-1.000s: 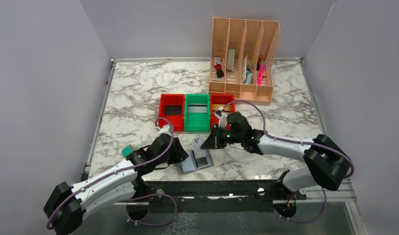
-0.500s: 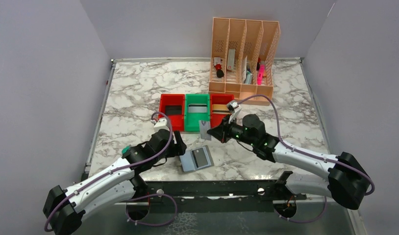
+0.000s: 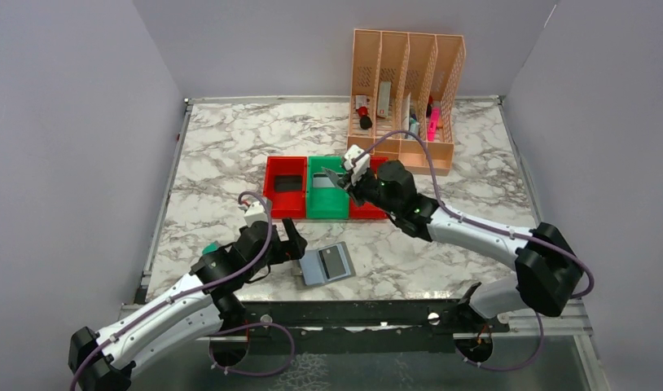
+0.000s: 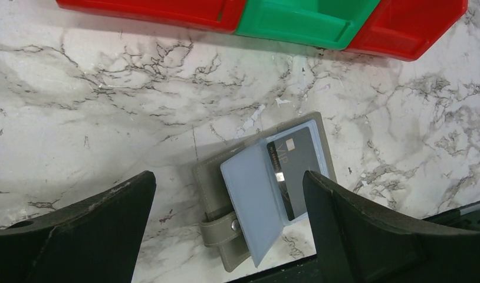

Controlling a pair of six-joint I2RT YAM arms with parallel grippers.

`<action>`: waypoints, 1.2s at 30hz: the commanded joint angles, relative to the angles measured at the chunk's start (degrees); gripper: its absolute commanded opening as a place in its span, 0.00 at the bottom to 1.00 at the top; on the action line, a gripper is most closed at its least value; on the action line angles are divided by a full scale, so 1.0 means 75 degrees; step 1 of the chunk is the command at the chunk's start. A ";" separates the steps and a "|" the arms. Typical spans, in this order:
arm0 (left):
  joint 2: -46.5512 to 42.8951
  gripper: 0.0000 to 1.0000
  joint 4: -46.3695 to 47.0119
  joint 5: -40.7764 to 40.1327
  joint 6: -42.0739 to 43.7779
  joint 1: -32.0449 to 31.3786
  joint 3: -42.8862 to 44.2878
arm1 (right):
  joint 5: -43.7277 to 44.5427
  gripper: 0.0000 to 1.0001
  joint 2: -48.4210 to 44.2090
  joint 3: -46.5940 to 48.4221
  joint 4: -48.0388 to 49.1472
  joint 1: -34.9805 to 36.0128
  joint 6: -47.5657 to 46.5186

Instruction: Take the credit cards out of the card holder

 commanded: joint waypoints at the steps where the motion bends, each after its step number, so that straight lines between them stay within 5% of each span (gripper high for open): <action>1: -0.0210 0.99 -0.0085 -0.0216 -0.0262 0.0017 -0.0172 | 0.0659 0.01 0.0718 0.0904 -0.0834 0.0070 -0.1208; 15: -0.0385 0.99 -0.0143 -0.0140 -0.0462 0.0016 -0.0239 | 0.3145 0.01 0.3117 0.2898 -0.2377 0.0769 -0.2198; 36: -0.0629 0.99 -0.0220 -0.0304 -0.0515 0.0015 -0.0032 | 0.3359 0.01 0.4482 0.3522 -0.1725 0.0738 -0.4491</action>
